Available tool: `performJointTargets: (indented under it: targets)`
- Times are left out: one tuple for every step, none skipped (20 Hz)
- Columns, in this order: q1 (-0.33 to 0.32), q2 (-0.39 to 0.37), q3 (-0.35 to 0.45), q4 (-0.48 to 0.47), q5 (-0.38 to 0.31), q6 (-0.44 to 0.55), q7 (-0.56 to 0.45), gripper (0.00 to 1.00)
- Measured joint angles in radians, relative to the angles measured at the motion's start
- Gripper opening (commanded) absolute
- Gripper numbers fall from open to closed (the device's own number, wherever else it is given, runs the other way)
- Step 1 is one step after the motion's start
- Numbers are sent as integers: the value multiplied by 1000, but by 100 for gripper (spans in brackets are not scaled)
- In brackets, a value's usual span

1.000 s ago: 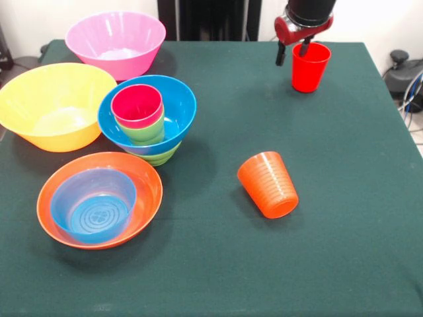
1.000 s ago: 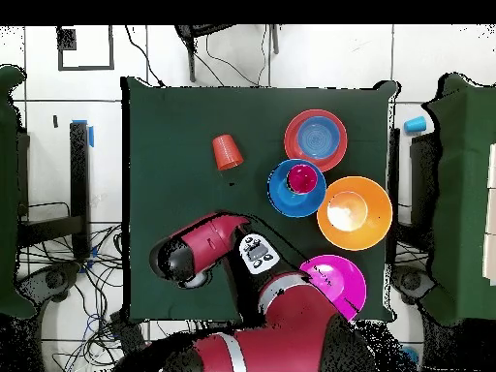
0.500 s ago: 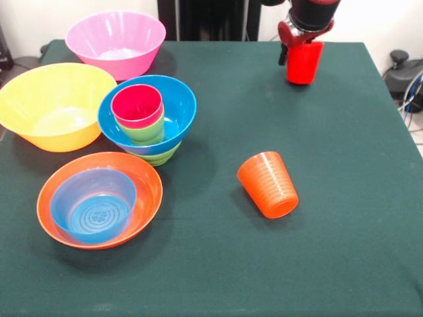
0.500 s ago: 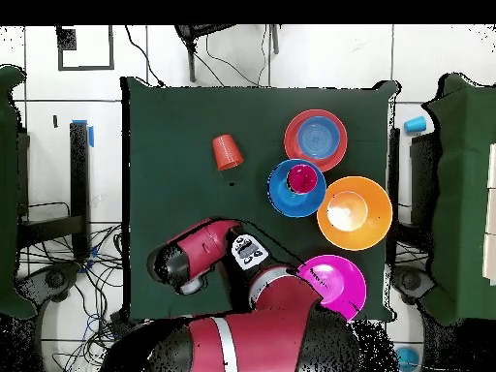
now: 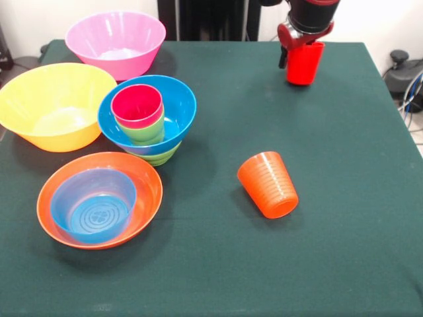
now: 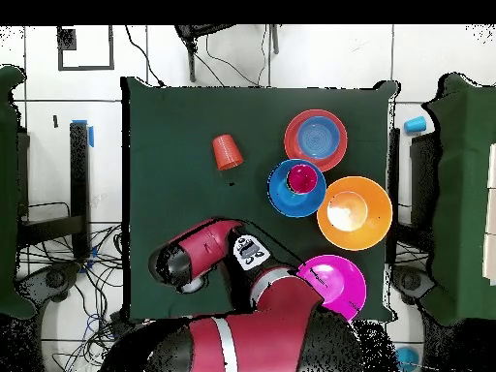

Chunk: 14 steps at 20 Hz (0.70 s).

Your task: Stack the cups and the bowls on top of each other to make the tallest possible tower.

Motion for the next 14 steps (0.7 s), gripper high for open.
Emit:
performJointTargets:
  targets:
    - [0,0,0,0,0,-5,0,100]
    - [0,-1,0,0,0,-10,0,100]
    - [0,0,0,0,0,-12,0,100]
    - [0,0,0,0,0,-14,0,0]
    - [0,0,0,0,0,-14,0,0]
    - [0,0,-1,0,0,-14,0,0]
    - [0,0,-1,0,0,-14,0,0]
    - [0,0,-1,0,0,-14,0,0]
    - [0,0,-1,0,0,-15,0,0]
    - [0,0,-1,0,0,-17,0,0]
    - [0,0,-1,1,0,-19,0,0]
    - [0,0,-1,0,0,-22,0,0]
    - [0,0,-1,1,0,-25,0,0]
    - [0,0,-1,0,0,-31,0,0]
